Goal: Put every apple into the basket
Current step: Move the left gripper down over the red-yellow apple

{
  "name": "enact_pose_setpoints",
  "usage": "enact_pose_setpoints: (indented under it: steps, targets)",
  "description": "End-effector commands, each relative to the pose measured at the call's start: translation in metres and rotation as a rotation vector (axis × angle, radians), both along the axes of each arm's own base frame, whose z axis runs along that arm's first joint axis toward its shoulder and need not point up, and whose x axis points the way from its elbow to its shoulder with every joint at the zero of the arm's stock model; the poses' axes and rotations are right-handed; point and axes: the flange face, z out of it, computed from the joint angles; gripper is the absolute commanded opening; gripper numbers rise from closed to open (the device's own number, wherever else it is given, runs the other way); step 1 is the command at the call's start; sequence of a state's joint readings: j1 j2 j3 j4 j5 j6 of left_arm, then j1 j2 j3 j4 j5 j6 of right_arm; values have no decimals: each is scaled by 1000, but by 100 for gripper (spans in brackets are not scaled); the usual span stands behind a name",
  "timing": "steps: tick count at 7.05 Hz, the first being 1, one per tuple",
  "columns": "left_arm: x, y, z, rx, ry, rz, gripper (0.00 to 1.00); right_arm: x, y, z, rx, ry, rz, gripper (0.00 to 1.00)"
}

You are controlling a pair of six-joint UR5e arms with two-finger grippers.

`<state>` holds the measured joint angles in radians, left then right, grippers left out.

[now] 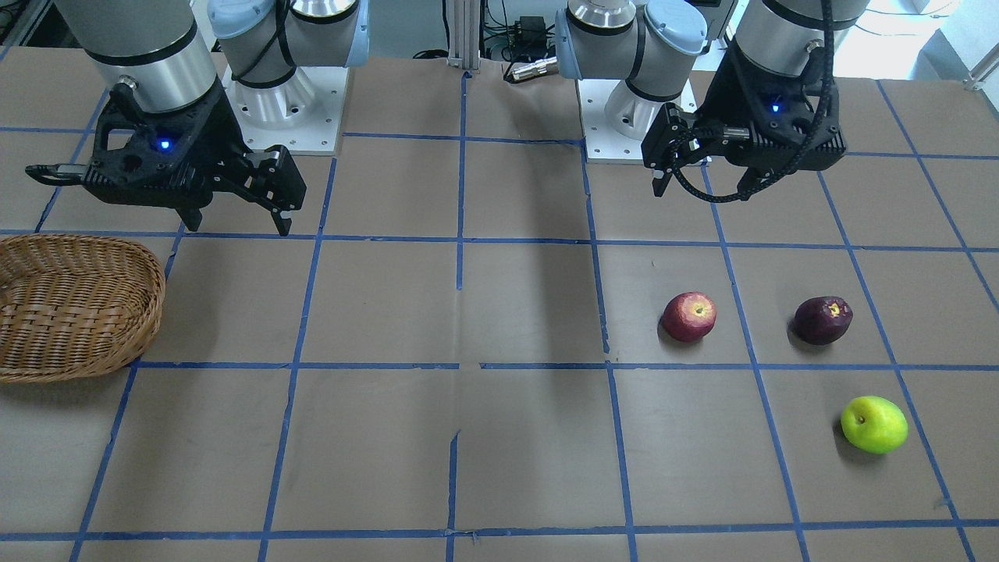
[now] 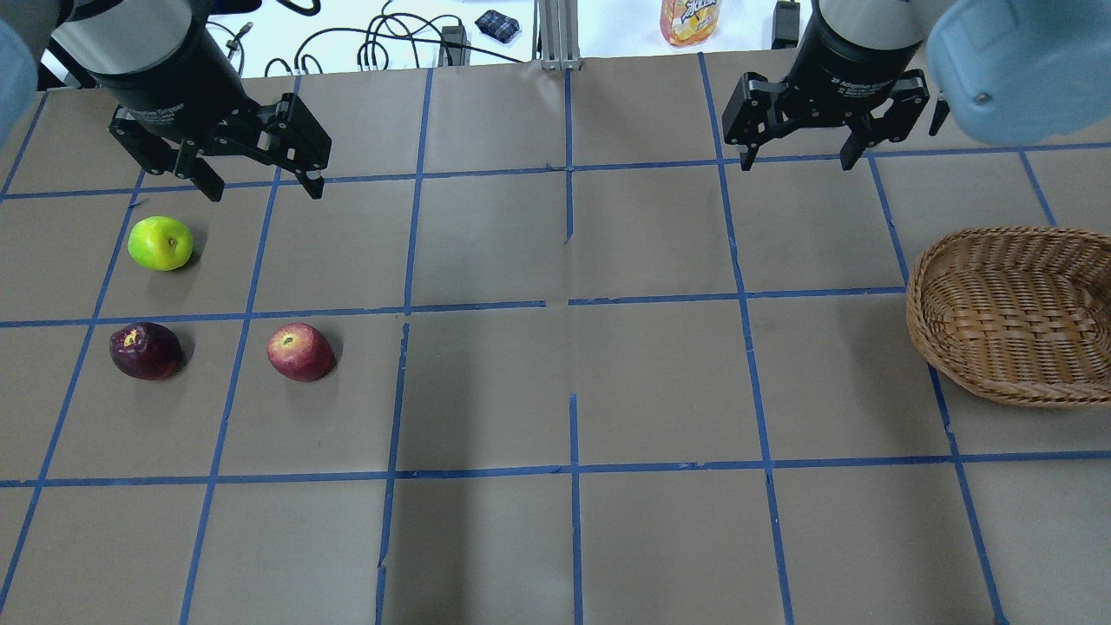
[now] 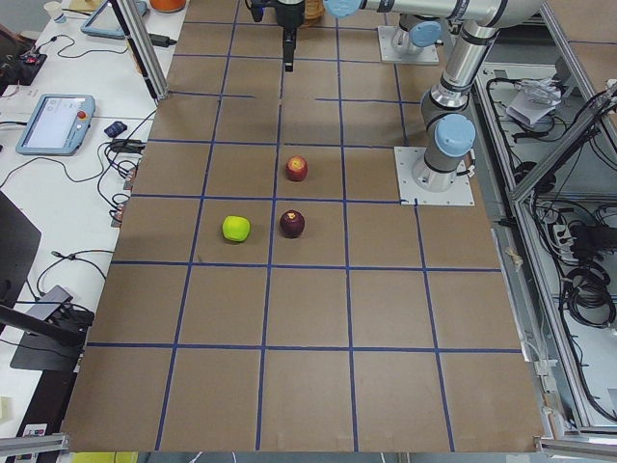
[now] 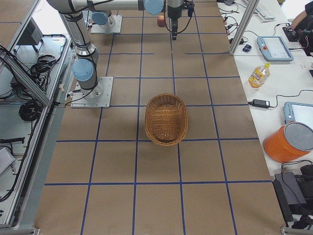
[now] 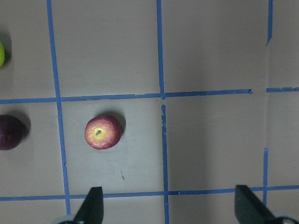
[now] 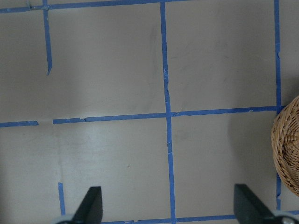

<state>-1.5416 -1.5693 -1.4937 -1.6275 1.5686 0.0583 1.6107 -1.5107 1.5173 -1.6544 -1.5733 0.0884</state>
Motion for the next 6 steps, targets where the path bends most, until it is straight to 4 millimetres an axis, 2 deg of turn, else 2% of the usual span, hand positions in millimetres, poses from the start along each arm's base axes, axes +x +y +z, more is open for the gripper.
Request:
enact_pose_setpoints:
  steps: [1,2,3,4,5,6]
  targets:
    - [-1,4,-1,10,0,-2,100,0,-9,-3,5,-1,0,100]
    - [4,7,-14,38,1,3,100,1,-12,1,-3,-1,0,100]
    - [5,13,-46,98,-1,-69,100,1,-18,2,-1,2,-1,100]
    - [29,6,-100,144,-39,-62,100,0,-18,1,3,4,-1,100]
    - [70,-1,-139,119,-38,-9,100,0,-18,1,5,4,-1,100]
    - [119,10,-172,142,-16,-85,100,0,-18,1,5,4,-1,100]
